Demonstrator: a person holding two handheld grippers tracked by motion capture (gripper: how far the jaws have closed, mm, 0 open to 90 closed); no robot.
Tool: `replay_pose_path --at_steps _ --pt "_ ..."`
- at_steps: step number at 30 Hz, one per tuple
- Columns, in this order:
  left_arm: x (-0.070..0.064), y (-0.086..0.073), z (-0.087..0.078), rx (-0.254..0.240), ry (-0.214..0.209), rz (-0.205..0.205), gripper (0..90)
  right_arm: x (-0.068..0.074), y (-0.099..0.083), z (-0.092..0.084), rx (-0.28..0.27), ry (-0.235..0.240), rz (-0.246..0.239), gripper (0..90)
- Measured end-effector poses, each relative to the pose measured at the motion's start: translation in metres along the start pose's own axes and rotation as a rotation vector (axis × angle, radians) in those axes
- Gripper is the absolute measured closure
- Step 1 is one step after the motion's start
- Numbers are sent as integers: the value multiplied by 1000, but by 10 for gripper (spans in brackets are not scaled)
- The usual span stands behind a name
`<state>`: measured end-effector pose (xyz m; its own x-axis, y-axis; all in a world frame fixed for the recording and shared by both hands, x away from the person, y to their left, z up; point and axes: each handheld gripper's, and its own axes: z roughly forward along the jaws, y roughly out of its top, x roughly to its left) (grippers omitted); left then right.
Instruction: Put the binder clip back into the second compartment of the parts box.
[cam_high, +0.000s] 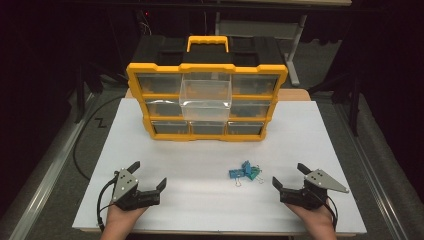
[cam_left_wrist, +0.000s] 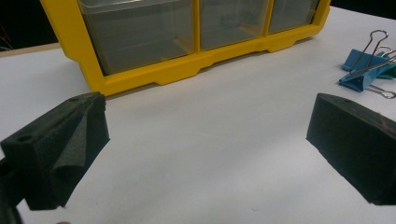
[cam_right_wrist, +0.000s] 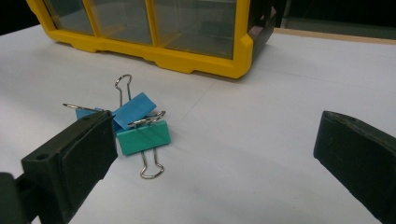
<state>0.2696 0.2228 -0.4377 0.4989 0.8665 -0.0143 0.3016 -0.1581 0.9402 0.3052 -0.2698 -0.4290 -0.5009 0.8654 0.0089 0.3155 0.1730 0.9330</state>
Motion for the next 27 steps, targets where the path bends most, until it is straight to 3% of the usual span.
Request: replay_pose_path --at_steps 8,18,27 --pt "0 0 1 5 5 16 6 4 2 7 3 -10 -11 4" --pt "1 0 1 8 5 -2 2 3 2 8 -4 -13 -4 3" --pt "-1 0 2 9 -2 23 2 0 3 10 49 -38 -1 4"
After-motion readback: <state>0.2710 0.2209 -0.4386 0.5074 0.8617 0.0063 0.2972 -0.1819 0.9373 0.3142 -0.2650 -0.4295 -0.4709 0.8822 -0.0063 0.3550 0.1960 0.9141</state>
